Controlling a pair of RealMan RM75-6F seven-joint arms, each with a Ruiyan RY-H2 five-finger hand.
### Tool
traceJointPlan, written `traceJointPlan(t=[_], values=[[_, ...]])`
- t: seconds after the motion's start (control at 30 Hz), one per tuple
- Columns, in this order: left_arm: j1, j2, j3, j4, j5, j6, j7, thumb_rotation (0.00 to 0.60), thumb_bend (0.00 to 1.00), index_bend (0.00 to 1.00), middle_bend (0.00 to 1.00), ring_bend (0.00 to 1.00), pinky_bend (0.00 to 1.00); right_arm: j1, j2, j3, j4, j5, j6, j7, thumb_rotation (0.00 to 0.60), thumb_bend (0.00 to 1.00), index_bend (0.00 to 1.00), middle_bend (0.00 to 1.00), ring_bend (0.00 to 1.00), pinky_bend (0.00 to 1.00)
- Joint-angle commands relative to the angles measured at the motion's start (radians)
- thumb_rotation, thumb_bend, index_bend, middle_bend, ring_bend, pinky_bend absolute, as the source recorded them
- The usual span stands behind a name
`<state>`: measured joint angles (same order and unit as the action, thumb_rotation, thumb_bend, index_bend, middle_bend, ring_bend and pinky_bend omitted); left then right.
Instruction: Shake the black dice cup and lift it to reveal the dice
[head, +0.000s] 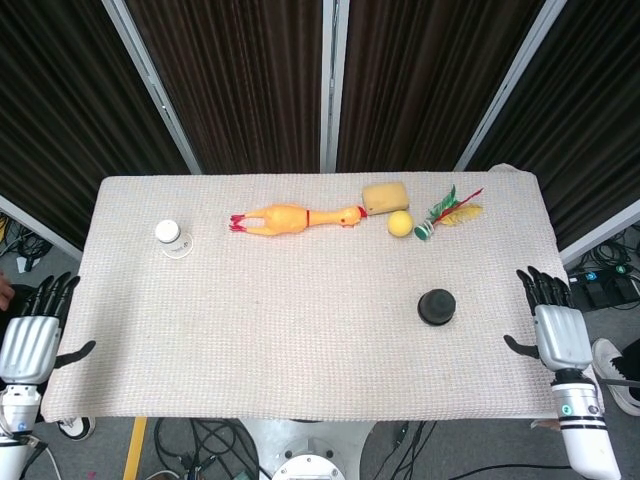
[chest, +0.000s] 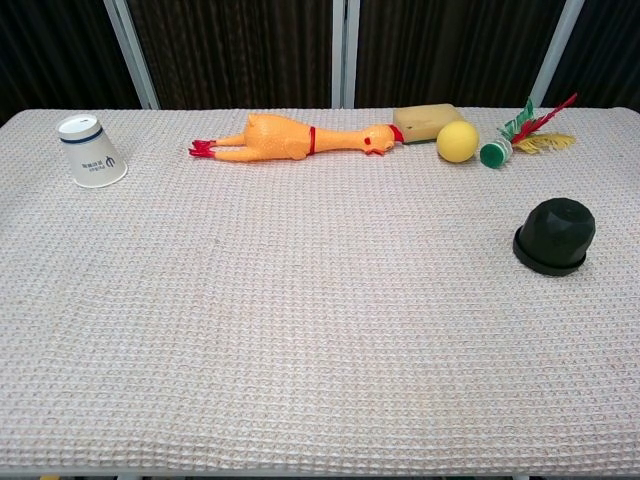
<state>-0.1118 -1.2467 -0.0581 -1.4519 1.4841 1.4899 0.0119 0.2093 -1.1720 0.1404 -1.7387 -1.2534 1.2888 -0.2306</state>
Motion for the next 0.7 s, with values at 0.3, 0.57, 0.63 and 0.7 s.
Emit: traceJointPlan(t=[0.3, 0.57, 0.63, 0.7], values=[[0.001, -0.01, 0.016, 0.03, 0.014, -0.01, -0.021, 0.6, 0.13, 0.03, 0.03, 0.0, 0.18, 0.119, -0.09, 0.025, 0.154, 0.108, -0.222, 0.074, 0.6, 0.05, 0.0, 0.06, 0.0, 0.0], [-0.007, -0.009, 0.018, 0.021, 0.024, -0.014, -0.002, 0.6, 0.13, 0.03, 0.03, 0.0, 0.18, 0.15, -0.19, 0.018, 0.259, 0.078, -0.263, 0.177, 0.6, 0.05, 0.0, 0.08, 0.0, 0.0], [-0.007, -0.007, 0.019, 0.022, 0.023, -0.016, -0.005, 0.6, 0.13, 0.03, 0.03, 0.0, 0.18, 0.159, -0.207, 0.017, 0.284, 0.073, -0.292, 0.231, 0.6, 0.05, 0.0, 0.08, 0.0, 0.0], [-0.005, -0.005, 0.021, 0.024, 0.024, -0.016, -0.008, 0.6, 0.13, 0.03, 0.03, 0.0, 0.18, 0.166, -0.217, 0.011, 0.307, 0.064, -0.311, 0.256, 0.6, 0.05, 0.0, 0.09, 0.0, 0.0]])
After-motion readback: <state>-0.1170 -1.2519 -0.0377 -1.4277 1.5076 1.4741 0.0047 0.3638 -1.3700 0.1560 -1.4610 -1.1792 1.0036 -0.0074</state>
